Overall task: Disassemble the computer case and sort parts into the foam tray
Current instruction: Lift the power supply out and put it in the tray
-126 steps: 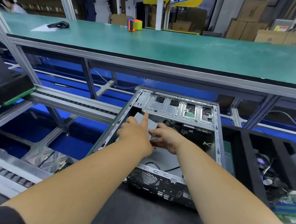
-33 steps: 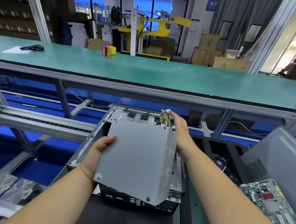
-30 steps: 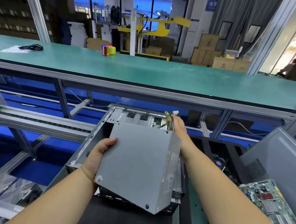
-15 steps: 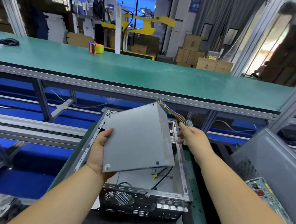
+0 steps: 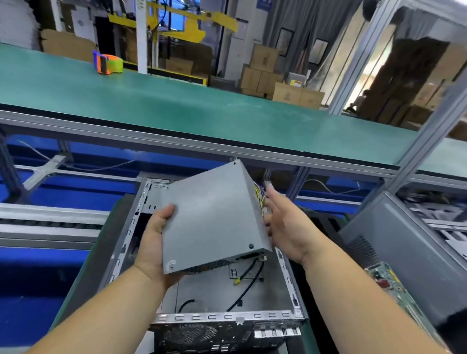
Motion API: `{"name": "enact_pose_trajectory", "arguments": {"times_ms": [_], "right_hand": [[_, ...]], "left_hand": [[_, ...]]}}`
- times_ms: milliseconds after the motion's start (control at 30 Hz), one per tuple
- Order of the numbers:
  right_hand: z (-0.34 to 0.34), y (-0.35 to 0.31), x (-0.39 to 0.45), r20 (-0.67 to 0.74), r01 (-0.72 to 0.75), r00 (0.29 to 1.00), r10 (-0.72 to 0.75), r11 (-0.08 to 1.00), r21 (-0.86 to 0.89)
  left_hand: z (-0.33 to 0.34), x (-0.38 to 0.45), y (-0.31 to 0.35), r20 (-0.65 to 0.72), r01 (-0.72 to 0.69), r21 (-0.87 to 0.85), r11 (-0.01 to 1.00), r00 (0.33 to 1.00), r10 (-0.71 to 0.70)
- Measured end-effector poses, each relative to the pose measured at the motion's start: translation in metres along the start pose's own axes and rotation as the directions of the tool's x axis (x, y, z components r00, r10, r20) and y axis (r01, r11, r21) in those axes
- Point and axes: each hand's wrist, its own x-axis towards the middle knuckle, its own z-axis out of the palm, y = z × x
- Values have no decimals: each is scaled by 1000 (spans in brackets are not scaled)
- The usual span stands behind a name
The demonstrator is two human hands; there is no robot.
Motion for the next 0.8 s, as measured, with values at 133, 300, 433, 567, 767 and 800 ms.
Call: {"name": "enact_pose_trajectory", "arguments": {"times_ms": [133, 300, 433, 567, 767, 800], "right_hand": [[3, -2, -10, -10, -22, 1000, 22, 1000, 17], [-19, 5, -24, -45, 13, 999, -5, 984, 175], [-45, 7, -27, -85, 63, 995, -47, 978, 200], [-75, 7, -32, -116, 38, 993, -10, 970, 239], [-144, 5, -38, -108, 1, 994, 35, 948, 318], [-156, 5, -37, -129, -6, 990, 52, 942, 336]], "left_hand": [[9, 4, -10, 28, 60, 31, 998, 998, -61], [33, 8, -29, 16, 59, 70, 996, 998, -61], [55, 12, -47, -15, 92, 149, 984, 996, -91], [82, 19, -66, -37, 86, 186, 979, 996, -81], [117, 31, -89, 68, 12, 373, 928, 997, -40], [118, 33, -93, 66, 9, 439, 899, 997, -42]]}}
